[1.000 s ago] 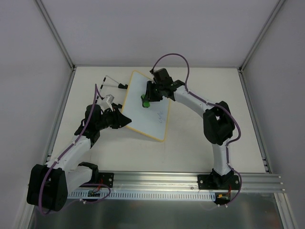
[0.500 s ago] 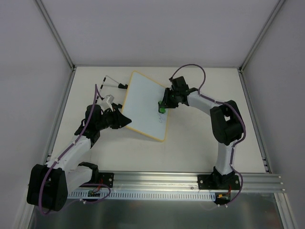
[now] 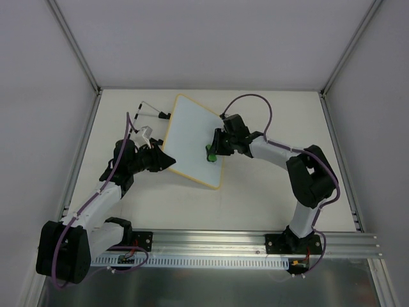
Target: Erase the whiteboard
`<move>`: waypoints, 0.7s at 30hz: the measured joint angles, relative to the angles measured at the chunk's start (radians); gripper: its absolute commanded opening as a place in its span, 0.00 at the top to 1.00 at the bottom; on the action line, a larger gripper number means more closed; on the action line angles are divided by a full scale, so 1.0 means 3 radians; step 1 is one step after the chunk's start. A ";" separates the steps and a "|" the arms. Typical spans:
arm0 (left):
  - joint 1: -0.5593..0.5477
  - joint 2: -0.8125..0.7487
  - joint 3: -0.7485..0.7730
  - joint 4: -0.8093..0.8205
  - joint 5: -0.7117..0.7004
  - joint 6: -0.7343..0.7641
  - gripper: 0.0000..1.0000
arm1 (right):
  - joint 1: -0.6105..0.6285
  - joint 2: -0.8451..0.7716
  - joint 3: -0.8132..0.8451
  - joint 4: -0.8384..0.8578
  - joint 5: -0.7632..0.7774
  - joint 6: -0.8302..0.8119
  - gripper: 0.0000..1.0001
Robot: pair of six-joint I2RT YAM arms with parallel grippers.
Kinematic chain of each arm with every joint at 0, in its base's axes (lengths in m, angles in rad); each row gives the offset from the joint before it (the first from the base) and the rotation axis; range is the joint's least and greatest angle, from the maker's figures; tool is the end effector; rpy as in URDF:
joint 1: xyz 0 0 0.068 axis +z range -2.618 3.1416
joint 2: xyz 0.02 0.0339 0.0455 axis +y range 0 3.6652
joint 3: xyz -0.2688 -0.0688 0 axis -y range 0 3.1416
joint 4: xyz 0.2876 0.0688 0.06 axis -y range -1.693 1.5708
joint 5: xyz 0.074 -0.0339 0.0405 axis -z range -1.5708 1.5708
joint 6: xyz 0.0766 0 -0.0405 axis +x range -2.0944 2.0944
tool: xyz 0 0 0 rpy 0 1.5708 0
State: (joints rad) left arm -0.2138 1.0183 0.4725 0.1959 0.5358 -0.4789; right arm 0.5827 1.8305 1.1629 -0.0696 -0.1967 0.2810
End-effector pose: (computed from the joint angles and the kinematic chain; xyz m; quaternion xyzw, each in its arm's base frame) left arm 0.2724 -0.0992 0.1963 0.0460 0.8033 -0.3917 0.4463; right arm 0.3779 0.2670 0.1421 -0.1760 0.8937 0.2502 0.3283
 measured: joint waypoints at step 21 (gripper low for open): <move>0.0013 -0.0025 0.0008 -0.0008 -0.0020 0.0004 1.00 | -0.0195 -0.0284 -0.0788 0.0431 0.0028 0.0282 1.00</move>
State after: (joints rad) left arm -0.2100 1.0107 0.4747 0.1936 0.5297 -0.4778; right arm 0.5243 1.7454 0.9264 0.0597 -0.1883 0.3656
